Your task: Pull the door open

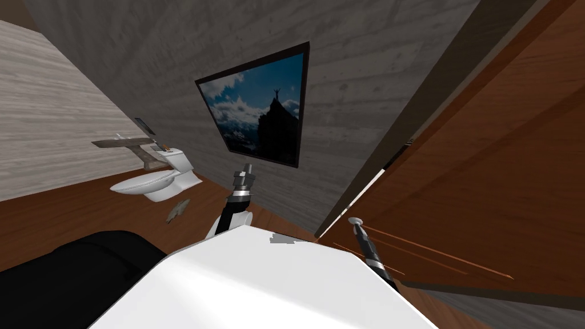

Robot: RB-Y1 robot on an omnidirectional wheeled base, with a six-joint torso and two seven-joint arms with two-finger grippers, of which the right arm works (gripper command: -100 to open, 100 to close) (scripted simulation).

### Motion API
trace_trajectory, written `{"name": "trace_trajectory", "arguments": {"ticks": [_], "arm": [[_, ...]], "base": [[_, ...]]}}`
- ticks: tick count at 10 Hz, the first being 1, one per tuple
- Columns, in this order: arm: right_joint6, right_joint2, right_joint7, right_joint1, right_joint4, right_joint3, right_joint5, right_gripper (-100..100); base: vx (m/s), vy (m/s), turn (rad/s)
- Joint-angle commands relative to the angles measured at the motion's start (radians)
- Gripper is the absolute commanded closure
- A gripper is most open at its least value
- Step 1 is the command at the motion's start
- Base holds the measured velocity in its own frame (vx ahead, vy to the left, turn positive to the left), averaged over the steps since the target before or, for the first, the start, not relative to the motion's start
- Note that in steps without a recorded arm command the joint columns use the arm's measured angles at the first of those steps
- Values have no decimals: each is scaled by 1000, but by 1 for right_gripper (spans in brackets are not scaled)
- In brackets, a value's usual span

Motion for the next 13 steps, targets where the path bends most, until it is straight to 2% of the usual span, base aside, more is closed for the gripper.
{"name": "trace_trajectory", "arguments": {"ticks": [1,2,4,6,7,9,12,13], "arm": [[0,-5,-50,-8,12,-1,-18,100],[0,-5,-56,-8,12,-1,-18,100],[11,-1,-119,-16,9,9,-45,100],[18,1,-172,-21,8,14,-59,100],[18,1,-178,-21,8,14,-59,100],[30,5,-242,-30,5,23,-87,100],[36,7,-302,-35,3,28,-101,100],[43,9,-341,-40,2,34,-116,100]], "base": [[-52,-27,58],[-38,-20,35],[-61,-31,79],[-61,-22,56],[-56,-20,34],[-70,-25,87],[-51,-27,47],[-75,-22,66]]}}
